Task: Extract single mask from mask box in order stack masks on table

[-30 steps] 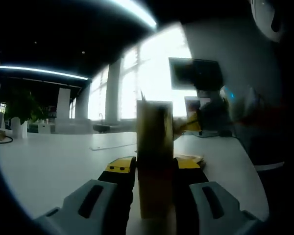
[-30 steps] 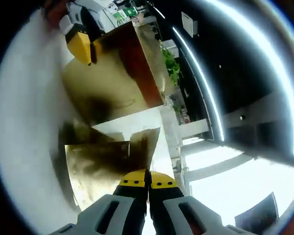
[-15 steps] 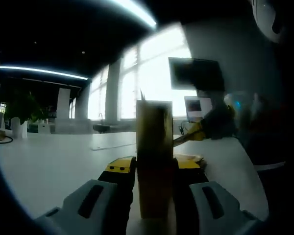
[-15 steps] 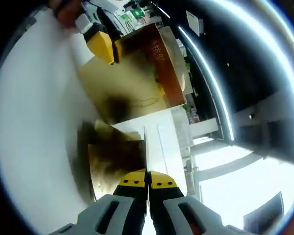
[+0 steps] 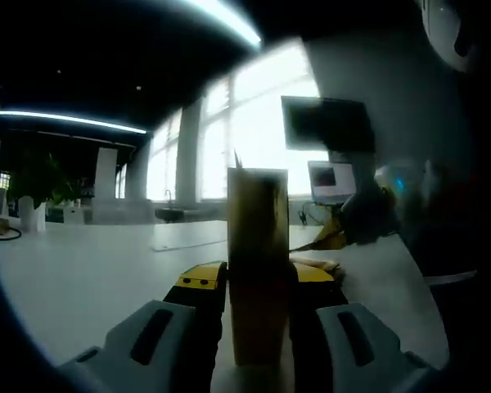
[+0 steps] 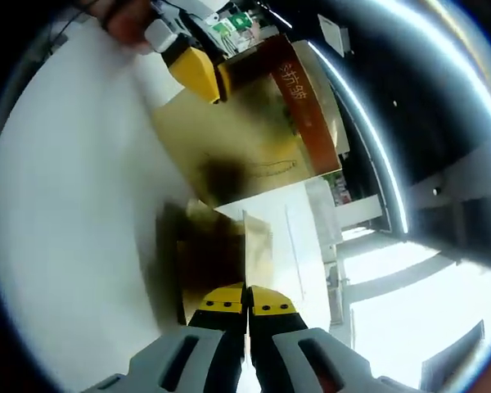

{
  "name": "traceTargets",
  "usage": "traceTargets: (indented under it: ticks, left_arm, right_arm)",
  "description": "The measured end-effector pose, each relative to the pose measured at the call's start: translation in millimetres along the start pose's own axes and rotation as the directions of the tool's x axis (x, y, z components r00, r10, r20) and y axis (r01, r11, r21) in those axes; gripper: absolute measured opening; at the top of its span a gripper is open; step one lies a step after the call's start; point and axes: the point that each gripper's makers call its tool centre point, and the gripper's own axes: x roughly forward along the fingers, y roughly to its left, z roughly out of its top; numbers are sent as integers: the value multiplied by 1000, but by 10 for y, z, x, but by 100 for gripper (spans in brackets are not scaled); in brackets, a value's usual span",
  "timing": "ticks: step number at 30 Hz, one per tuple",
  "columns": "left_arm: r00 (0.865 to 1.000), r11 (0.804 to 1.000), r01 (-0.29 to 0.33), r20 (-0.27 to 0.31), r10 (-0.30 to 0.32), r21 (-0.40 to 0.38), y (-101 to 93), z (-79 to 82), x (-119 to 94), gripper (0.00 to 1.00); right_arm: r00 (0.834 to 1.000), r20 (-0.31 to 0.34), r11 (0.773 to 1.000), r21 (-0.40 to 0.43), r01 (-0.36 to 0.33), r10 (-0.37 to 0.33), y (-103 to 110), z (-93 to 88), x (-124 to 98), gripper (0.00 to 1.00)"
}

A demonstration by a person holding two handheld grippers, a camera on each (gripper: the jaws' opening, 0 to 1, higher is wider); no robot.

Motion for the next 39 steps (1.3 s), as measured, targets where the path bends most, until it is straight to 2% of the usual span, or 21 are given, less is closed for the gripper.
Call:
traceTargets:
  ticks: [12, 13, 14, 16, 17, 19, 24, 28, 30, 31, 32, 39]
  left_arm:
    - [1000, 1000, 1, 0, -1, 1, -3, 2, 2, 22]
    - [1000, 1000, 1, 0, -1, 0, -3, 2, 1, 22]
    - [1000, 1000, 0, 0, 0, 0, -3, 3, 2, 22]
    - [1000, 1000, 1, 0, -1, 0, -4, 3, 2, 22]
    - [1000, 1000, 2, 0, -2, 0, -6, 3, 3, 22]
    - [1000, 1000, 2, -1, -2, 1, -7, 1, 4, 22]
    - [1000, 1000, 2, -2, -2, 1, -8, -1, 7, 22]
    - [1000, 1000, 0, -1, 0, 1, -6, 1, 7, 22]
    - [1000, 1000, 0, -2, 0, 0, -4, 0, 8, 22]
    - [1000, 1000, 0, -2, 0, 0, -4, -1, 8, 22]
    - [1000, 1000, -1, -2, 1, 0, -2, -1, 8, 22]
    - [1000, 1000, -3, 1, 3, -3, 7, 6, 6, 22]
  right_arm:
    - [999, 26, 998, 51, -42, 41, 103, 4, 36, 3]
    - [997, 29, 998, -6, -68, 69, 90, 99, 21, 3]
    - [997, 30, 998, -6, -70, 70, 92, 121, 18, 4]
    - [995, 42, 996, 12, -85, 85, 114, 150, 11, 7]
    - [994, 68, 994, 58, -95, 91, 128, 156, 21, 8]
    - [994, 81, 995, 59, -76, 72, 68, 222, -10, 9]
    - [992, 98, 994, 69, -91, 84, 93, 314, -26, 10]
    - [988, 127, 990, 101, -102, 89, 115, 310, -25, 13]
    - [984, 145, 987, 107, -121, 105, 147, 323, -27, 19]
    - [977, 162, 979, 128, -158, 137, 217, 326, -30, 24]
    - [978, 164, 980, 128, -153, 132, 201, 318, -33, 26]
    - [977, 181, 979, 147, -141, 114, 155, 205, -37, 26]
